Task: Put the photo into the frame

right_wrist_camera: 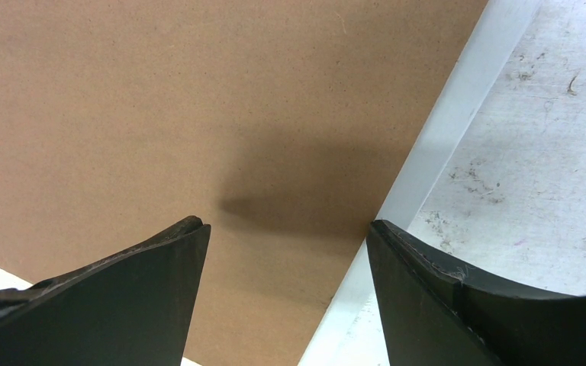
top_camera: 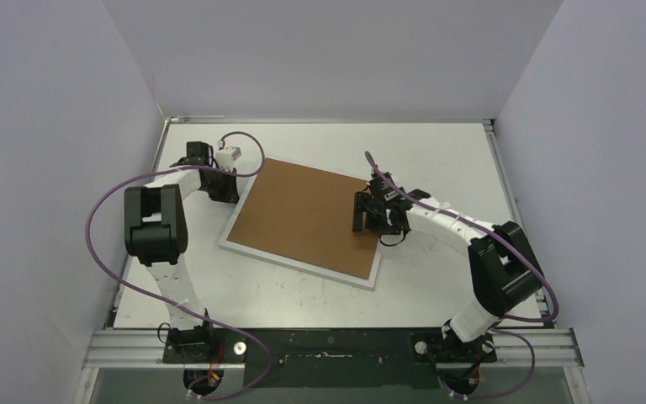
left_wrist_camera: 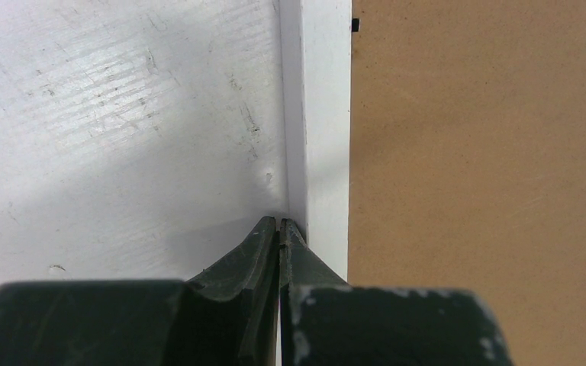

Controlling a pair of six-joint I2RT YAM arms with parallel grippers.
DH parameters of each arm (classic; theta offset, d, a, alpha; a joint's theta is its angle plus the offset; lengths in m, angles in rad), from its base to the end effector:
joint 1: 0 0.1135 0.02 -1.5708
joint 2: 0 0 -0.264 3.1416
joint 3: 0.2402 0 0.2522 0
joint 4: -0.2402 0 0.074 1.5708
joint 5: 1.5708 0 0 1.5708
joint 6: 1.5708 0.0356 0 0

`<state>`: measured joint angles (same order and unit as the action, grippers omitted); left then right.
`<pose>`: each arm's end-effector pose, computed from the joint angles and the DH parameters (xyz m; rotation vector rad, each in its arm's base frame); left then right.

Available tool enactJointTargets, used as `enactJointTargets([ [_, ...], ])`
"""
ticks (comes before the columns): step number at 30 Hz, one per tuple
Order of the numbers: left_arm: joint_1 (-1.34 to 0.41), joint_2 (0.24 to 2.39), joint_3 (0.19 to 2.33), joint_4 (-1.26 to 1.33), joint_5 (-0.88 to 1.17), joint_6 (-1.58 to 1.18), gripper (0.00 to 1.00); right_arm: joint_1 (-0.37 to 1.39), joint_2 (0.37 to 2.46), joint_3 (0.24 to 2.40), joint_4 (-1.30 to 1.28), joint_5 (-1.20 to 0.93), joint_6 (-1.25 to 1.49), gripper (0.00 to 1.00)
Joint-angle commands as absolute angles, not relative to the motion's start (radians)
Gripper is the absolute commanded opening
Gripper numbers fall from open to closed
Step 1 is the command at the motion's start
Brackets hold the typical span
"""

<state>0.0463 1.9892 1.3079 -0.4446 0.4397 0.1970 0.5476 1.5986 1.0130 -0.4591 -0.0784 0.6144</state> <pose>0.4013 0.0034 0.1512 0.3275 2.5885 -0.5065 0.2714 0.1688 0.1973 0.0617 2.7018 0.4880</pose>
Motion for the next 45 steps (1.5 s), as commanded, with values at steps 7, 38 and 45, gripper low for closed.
enactJointTargets([
  [7, -0.045, 1.997, 1.287, -0.556, 0.614, 0.168, 0.0, 0.627, 1.631, 1.027, -0.149, -0.282, 0.665, 0.74],
  [38, -0.006, 1.995, 1.345, -0.606, 0.634, 0.175, 0.0, 0.633, 1.547, 1.264, -0.303, -0.177, 0.495, 0.96],
  [45, -0.006, 1.981, 1.324, -0.605, 0.638, 0.175, 0.0, 0.63, 1.773, 1.47, -0.39, -0.221, 0.461, 0.82],
])
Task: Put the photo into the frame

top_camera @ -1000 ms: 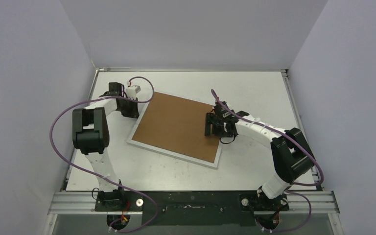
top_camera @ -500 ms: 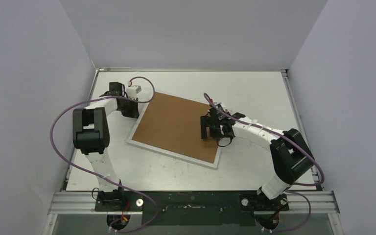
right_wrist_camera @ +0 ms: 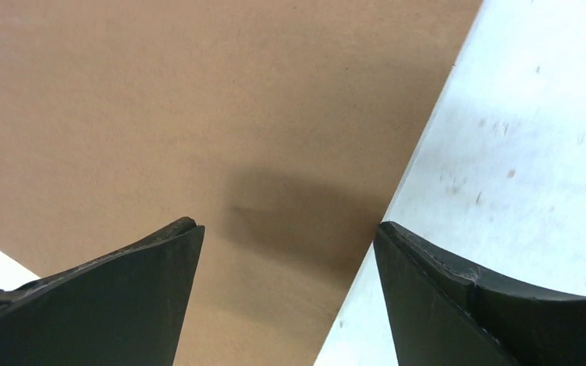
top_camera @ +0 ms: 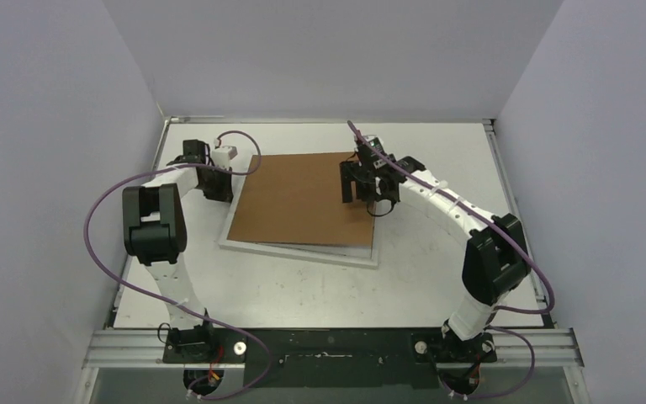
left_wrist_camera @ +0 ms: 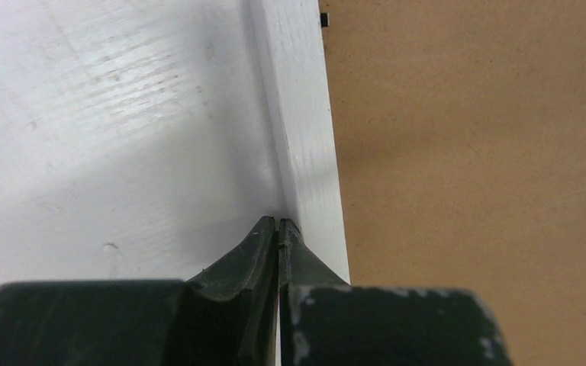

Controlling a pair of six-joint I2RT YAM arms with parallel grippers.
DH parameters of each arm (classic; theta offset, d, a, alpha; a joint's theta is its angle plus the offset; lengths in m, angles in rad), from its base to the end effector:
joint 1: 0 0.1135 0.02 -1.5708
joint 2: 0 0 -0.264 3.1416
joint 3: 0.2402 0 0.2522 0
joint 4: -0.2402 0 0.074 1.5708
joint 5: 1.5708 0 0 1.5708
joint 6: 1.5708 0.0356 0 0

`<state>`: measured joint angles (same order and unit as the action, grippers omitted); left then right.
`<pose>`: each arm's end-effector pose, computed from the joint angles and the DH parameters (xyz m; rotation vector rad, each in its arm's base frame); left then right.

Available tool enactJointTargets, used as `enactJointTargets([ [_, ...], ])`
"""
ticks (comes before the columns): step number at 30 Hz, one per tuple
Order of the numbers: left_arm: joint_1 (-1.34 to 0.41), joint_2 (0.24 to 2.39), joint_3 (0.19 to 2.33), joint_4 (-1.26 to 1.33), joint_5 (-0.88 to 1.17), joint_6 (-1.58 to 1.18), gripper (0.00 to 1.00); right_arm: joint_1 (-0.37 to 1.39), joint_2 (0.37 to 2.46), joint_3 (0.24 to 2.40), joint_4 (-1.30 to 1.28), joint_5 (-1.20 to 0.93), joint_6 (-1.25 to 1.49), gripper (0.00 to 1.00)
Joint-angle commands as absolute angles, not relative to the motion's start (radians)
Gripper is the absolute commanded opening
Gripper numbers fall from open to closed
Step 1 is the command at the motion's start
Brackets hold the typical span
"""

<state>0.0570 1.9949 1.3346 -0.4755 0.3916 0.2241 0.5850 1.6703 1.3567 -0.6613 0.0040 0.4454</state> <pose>0.4041 0.0094 0.1543 0.3339 2.6077 -0.4345 0.2996 0.1983 0.2670 -0.1793 2.5879 0.3880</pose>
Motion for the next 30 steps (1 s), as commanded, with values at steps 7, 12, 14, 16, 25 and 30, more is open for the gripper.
enactJointTargets([
  [7, -0.005, 1.971, 1.308, -0.603, 0.641, 0.191, 0.0, 0.642, 1.679, 1.214, -0.253, -0.257, 0.554, 0.85],
  [12, -0.007, 1.973, 1.315, -0.603, 0.638, 0.192, 0.0, 0.638, 1.667, 1.217, -0.252, -0.241, 0.546, 0.86],
  [14, -0.013, 1.972, 1.313, -0.602, 0.637, 0.192, 0.0, 0.638, 1.691, 1.236, -0.266, -0.238, 0.543, 0.86],
  [16, -0.019, 1.968, 1.307, -0.596, 0.635, 0.193, 0.0, 0.642, 1.711, 1.242, -0.271, -0.235, 0.544, 0.85],
  [25, -0.007, 1.94, 1.367, -0.665, 0.621, 0.231, 0.0, 0.655, 1.707, 1.205, -0.274, -0.191, 0.559, 0.84],
  [30, 0.029, 1.875, 1.499, -0.751, 0.599, 0.27, 0.01, 0.655, 1.692, 1.184, -0.274, -0.178, 0.564, 0.84],
])
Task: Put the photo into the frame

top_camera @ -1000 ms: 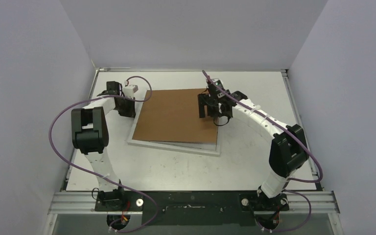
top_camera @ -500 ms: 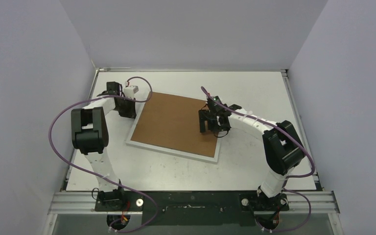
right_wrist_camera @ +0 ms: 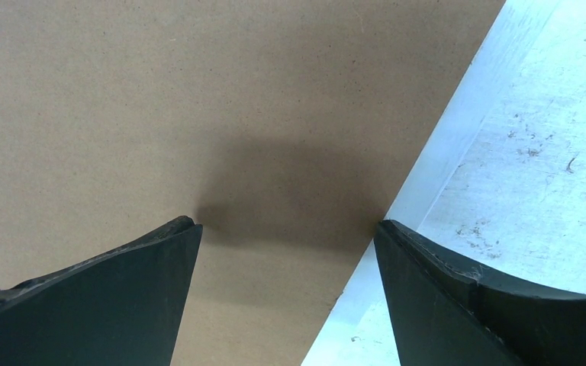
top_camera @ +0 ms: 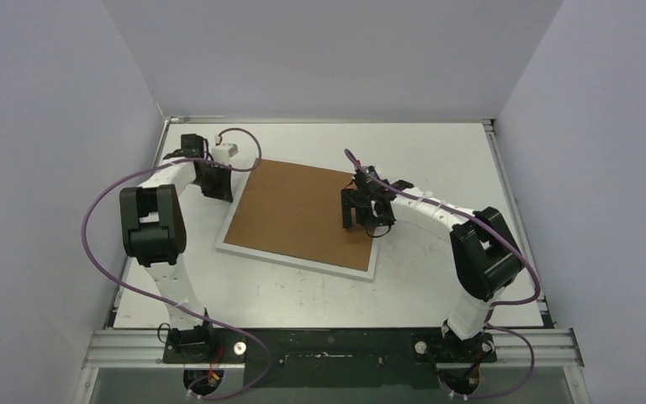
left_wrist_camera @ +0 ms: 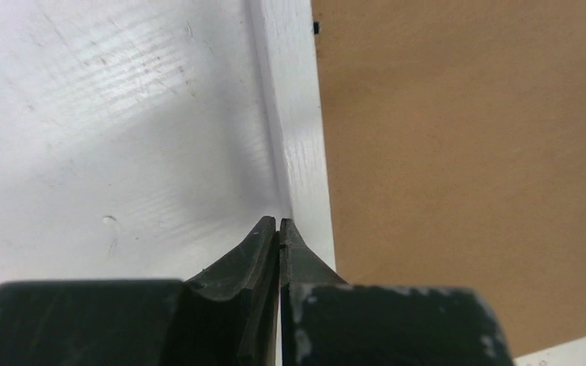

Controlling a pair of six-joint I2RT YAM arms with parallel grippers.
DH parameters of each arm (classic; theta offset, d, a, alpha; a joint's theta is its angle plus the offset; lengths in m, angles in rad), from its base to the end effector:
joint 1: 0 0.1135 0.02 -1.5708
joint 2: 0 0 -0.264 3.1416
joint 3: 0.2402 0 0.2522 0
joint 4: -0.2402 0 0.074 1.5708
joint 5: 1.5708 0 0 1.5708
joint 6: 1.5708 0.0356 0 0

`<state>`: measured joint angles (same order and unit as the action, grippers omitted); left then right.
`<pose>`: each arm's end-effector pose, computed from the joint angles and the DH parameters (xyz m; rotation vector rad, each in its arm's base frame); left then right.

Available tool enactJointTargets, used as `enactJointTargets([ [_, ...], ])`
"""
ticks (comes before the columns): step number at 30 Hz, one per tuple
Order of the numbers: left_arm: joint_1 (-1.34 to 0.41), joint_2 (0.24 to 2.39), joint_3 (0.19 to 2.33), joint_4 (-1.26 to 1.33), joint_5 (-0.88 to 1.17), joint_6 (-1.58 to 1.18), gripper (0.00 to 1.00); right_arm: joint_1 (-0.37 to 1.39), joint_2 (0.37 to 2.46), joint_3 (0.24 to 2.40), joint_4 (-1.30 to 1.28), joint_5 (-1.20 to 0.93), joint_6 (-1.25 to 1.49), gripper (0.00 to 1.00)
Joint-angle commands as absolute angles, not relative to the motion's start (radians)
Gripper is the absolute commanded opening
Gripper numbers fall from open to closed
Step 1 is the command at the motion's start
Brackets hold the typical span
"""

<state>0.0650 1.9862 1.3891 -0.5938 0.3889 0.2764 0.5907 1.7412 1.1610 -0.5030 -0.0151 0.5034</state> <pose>0.4025 0.0127 0.1676 0.3826 2.6466 -0.4313 0.2936 0.1975 0.1927 -0.1233 2.7064 0.3680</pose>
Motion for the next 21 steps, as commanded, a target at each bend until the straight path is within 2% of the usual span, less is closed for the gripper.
enactJointTargets([
  [1, 0.026, 1.863, 1.516, -0.747, 0.603, 0.259, 0.02, 0.655, 1.687, 1.183, -0.273, -0.176, 0.565, 0.84],
  [12, -0.233, 1.938, 1.526, -0.64, 0.579, 0.208, 0.03, 0.655, 1.657, 1.195, -0.296, -0.167, 0.561, 0.85],
  [21, -0.208, 2.007, 1.533, -0.574, 0.523, 0.174, 0.01, 0.653, 1.642, 1.185, -0.3, -0.151, 0.561, 0.85],
])
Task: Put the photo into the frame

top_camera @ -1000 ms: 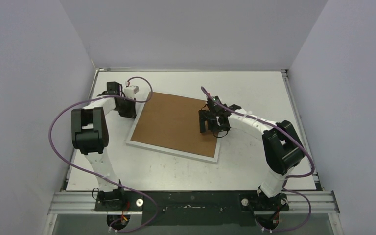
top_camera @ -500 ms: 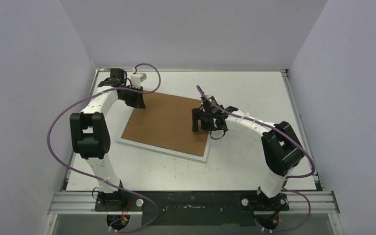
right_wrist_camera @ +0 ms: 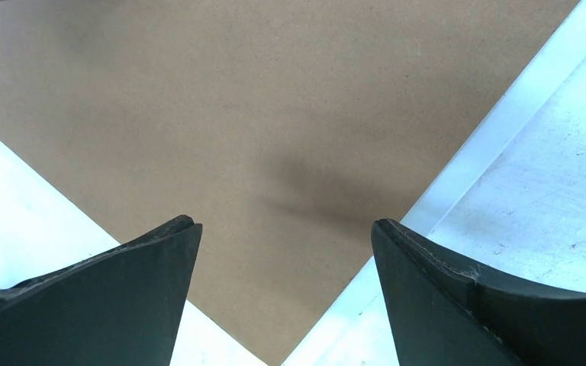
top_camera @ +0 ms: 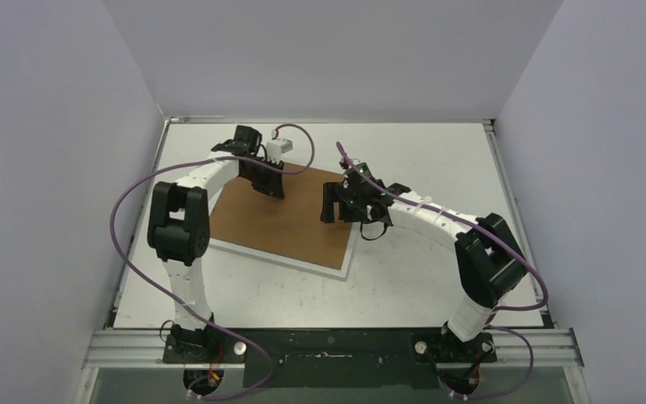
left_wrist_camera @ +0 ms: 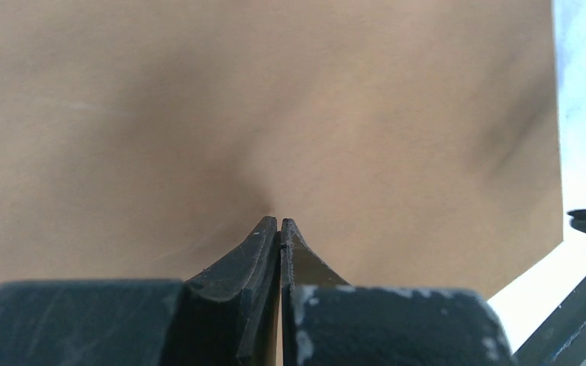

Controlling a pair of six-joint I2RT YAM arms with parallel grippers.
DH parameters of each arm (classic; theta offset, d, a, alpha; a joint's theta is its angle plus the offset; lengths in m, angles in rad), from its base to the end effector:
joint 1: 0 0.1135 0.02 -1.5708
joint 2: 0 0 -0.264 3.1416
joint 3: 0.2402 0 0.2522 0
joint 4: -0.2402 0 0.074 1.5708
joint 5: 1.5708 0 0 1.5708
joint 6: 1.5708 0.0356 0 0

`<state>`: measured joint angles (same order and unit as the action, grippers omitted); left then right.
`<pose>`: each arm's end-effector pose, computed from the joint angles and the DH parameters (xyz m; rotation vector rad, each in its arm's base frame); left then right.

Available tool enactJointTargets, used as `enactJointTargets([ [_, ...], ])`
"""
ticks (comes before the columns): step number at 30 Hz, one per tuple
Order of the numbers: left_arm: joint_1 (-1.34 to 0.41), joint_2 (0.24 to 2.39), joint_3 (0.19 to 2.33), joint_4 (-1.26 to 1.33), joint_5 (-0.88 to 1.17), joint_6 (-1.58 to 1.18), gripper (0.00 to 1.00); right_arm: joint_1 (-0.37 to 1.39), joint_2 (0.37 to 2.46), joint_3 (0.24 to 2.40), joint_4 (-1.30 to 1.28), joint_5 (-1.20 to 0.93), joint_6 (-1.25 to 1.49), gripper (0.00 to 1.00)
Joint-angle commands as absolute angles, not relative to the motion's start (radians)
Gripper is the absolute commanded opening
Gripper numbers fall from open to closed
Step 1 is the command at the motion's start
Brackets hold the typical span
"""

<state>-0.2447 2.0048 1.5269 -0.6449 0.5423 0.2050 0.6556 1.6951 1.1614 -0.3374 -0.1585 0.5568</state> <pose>0.4044 -0.1199 0.1995 0.7441 2.5109 -0.7383 0.2855 0.2266 0.2190 -0.2009 2.5583 0.7006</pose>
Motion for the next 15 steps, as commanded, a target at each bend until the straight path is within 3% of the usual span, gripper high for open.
enactJointTargets([
  [1, -0.198, 2.006, 1.529, -0.569, 0.526, 0.165, 0.01, 0.653, 1.643, 1.182, -0.303, -0.145, 0.561, 0.85],
  [15, -0.115, 2.062, 1.555, -0.467, 0.421, 0.183, 0.01, 0.622, 1.633, 1.134, -0.291, -0.152, 0.565, 0.84],
])
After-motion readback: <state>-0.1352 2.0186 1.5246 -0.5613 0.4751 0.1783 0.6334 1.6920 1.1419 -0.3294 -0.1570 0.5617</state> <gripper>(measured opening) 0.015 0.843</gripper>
